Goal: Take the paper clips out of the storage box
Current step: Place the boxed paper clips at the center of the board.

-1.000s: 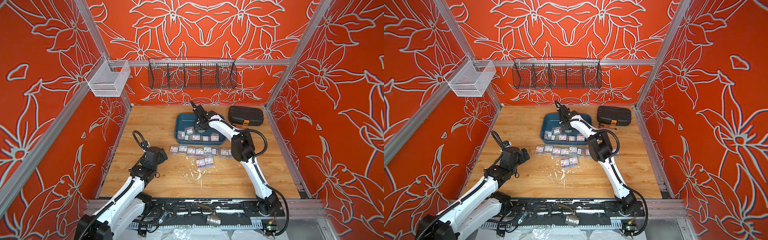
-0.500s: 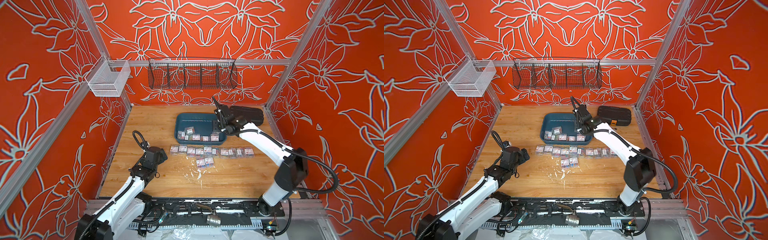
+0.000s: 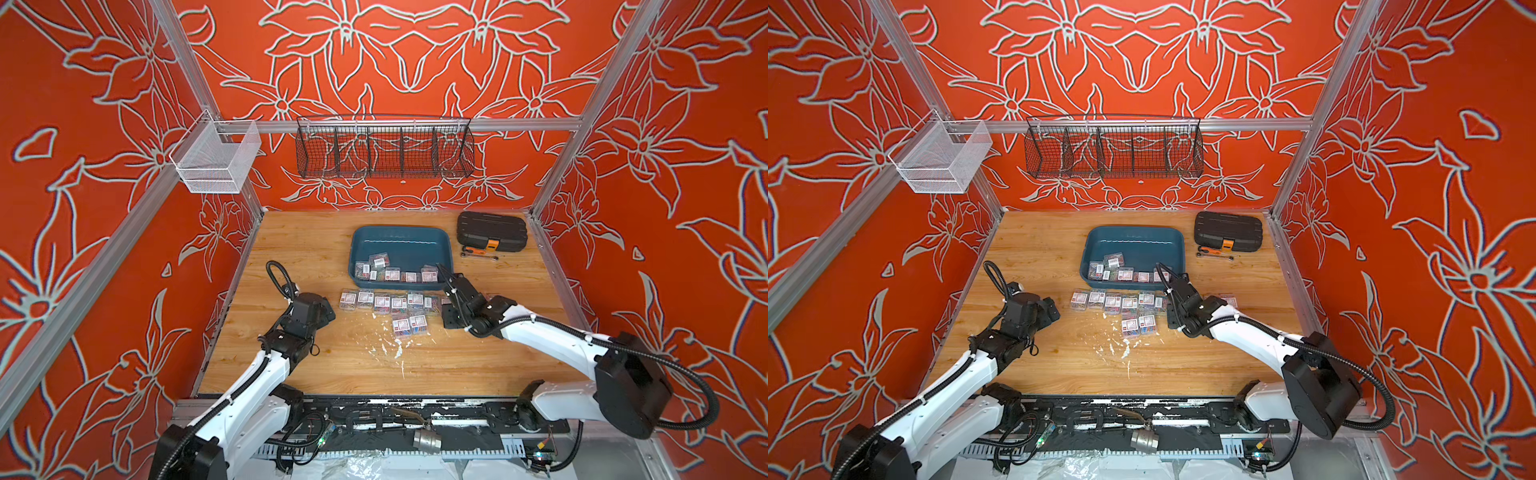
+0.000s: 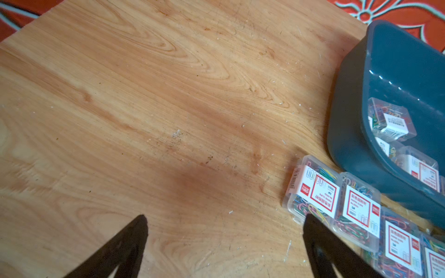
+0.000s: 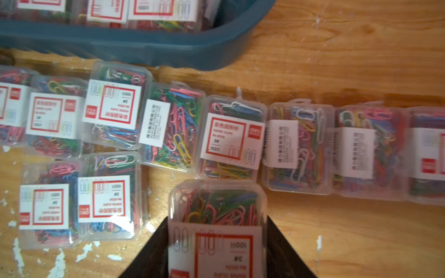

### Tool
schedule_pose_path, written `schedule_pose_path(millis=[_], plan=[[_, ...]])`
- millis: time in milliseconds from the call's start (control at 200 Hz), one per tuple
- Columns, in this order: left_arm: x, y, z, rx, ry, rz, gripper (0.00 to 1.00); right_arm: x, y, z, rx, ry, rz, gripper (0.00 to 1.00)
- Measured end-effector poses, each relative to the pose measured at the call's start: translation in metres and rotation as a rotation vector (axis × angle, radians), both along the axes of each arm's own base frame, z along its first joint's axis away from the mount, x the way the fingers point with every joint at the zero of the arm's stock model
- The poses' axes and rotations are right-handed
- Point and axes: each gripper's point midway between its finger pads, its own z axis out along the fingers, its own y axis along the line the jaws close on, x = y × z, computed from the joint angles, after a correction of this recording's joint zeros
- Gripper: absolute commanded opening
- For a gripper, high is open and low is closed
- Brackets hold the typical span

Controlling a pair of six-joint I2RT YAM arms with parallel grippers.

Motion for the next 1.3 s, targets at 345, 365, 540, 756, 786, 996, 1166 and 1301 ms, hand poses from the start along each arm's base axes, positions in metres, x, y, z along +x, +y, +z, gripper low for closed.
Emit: schedule_pose_path(millis=[345, 365, 540, 756, 786, 996, 1166, 1301], plan=[[-0.010, 0.004, 0.011, -0.031, -0.090, 0.018, 0.98, 0.015, 0.040, -0.017, 0.076, -0.053, 0.076, 0.44], [-0.010, 0.005, 0.011, -0.031, -0.092, 0.019, 0.98, 0.016, 0.041, -0.018, 0.078, -0.057, 0.078, 0.44], [-0.012, 0.006, 0.009, -0.032, -0.097, 0.020, 0.98, 0.021, 0.050, -0.018, 0.094, -0.079, 0.085, 0.43], [-0.012, 0.006, 0.009, -0.031, -0.097, 0.021, 0.98, 0.009, 0.042, -0.018, 0.072, -0.068, 0.086, 0.43], [-0.012, 0.006, 0.009, -0.031, -0.097, 0.021, 0.98, 0.006, 0.038, -0.017, 0.066, -0.066, 0.084, 0.43], [-0.012, 0.006, 0.009, -0.031, -0.097, 0.022, 0.98, -0.009, 0.023, -0.022, 0.047, -0.051, 0.069, 0.43], [-0.012, 0.006, 0.009, -0.031, -0.097, 0.022, 0.98, -0.012, 0.023, -0.028, 0.047, -0.040, 0.069, 0.43], [-0.012, 0.006, 0.009, -0.032, -0.098, 0.022, 0.98, -0.011, 0.024, -0.036, 0.038, -0.023, 0.069, 0.43]])
